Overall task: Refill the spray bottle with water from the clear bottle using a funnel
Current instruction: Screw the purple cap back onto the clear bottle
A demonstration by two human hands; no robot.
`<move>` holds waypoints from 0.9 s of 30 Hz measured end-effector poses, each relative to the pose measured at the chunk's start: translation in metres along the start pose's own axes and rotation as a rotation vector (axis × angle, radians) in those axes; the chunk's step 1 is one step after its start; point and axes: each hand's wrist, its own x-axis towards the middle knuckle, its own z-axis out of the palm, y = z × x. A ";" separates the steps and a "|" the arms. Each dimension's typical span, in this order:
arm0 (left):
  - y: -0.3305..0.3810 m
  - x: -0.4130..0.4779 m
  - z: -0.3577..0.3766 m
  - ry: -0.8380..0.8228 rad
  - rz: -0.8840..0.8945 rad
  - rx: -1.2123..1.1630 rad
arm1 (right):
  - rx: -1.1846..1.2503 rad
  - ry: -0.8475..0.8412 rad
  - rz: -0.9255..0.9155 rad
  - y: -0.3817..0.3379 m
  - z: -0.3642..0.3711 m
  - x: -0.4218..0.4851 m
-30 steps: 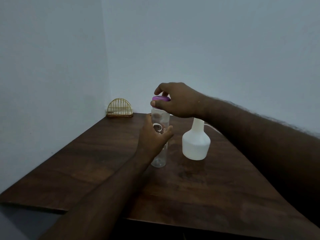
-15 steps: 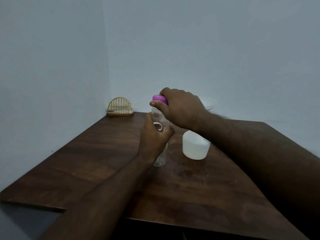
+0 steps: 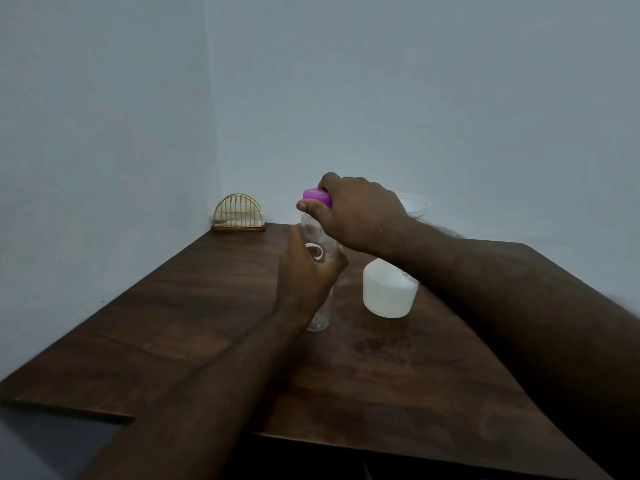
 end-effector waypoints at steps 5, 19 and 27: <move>-0.001 0.003 -0.009 -0.095 -0.045 -0.025 | 0.318 0.073 0.144 -0.003 0.018 -0.019; -0.056 0.007 -0.054 -0.604 -0.231 0.435 | 0.700 -0.078 0.335 -0.010 0.101 -0.021; -0.109 0.061 -0.048 -0.524 -0.526 0.311 | 0.735 -0.032 0.463 -0.008 0.166 0.042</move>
